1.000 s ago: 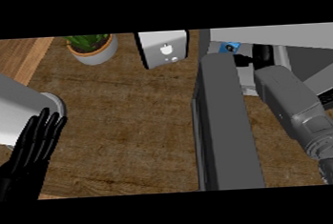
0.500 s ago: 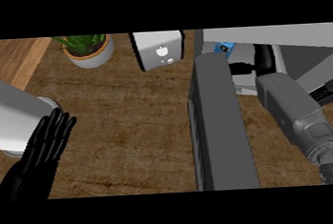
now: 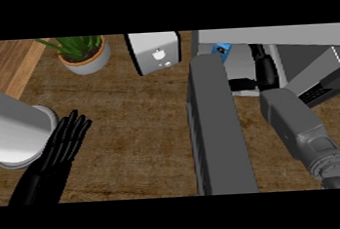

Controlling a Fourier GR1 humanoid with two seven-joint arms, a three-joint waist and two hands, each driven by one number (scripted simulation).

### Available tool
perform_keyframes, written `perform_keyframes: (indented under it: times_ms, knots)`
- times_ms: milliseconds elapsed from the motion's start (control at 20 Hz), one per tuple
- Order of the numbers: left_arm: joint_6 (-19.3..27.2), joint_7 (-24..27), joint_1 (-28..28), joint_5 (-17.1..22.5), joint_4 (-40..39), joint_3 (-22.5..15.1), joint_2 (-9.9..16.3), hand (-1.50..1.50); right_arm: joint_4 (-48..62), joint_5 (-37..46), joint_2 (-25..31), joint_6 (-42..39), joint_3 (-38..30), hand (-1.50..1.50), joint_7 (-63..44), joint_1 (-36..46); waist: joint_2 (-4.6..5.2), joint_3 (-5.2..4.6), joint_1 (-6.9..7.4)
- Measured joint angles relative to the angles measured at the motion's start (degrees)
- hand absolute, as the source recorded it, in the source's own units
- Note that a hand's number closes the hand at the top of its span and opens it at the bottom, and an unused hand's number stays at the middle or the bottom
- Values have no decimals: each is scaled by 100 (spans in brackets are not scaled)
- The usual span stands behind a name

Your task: Pick up the milk, place it into the microwave and close the microwave

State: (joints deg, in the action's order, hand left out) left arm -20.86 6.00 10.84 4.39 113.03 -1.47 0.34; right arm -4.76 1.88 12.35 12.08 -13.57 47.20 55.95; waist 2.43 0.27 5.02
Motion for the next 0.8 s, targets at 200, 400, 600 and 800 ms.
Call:
perform_keyframes:
  times_ms: [200,400,600,800]
  knots:
    - [-69,6,-171,-26,-304,-123,7,-150,-40,-69,-101,-396,-61,-150,201,-194,-45,-5,-110]
    - [-232,3,-341,-105,-513,-278,83,-150,-79,-114,-102,-822,-95,-150,363,-438,-98,-9,-216]
    - [-427,-29,-596,-242,-819,-448,195,150,-187,-115,-130,-1059,-78,-150,632,-812,-148,-14,-325]
    - [-453,161,-797,-663,-1201,-720,192,150,-389,-86,-218,-1174,-1,-150,768,-1171,-198,-22,-421]
